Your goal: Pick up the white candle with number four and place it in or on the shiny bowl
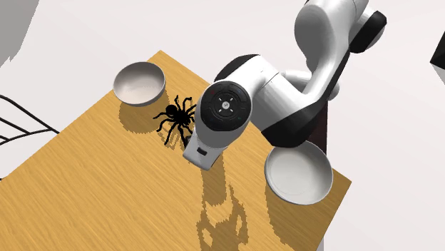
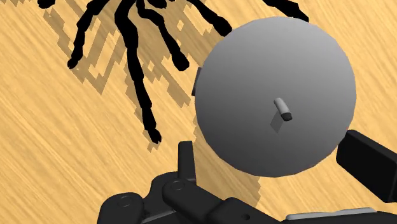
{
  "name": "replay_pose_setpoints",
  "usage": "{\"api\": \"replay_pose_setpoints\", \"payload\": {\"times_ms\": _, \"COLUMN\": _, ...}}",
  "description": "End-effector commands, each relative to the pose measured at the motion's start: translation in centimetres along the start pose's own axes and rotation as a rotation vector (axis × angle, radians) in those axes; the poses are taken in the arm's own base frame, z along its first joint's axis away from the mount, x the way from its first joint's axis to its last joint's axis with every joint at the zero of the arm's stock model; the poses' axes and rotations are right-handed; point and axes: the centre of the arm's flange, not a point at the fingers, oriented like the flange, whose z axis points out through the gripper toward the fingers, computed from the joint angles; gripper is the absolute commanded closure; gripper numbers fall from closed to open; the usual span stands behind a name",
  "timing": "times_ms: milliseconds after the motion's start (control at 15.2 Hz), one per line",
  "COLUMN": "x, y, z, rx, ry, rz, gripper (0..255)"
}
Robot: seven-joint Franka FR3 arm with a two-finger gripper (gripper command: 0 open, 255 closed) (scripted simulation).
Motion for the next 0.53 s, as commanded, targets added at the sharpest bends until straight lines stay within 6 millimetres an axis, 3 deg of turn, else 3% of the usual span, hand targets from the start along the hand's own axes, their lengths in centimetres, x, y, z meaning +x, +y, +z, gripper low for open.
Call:
{"api": "replay_pose_setpoints", "payload": {"times_ms": 0, "x": -0.1, "y": 0.01, "z": 1.11, "rx": 0.0, "ry": 0.0, "rz": -0.001, "gripper": 0}}
{"api": "replay_pose_setpoints", "payload": {"times_ms": 462, "x": -0.1, "y": 0.01, "z": 1.41, "rx": 0.0, "ry": 0.0, "rz": -0.001, "gripper": 0}}
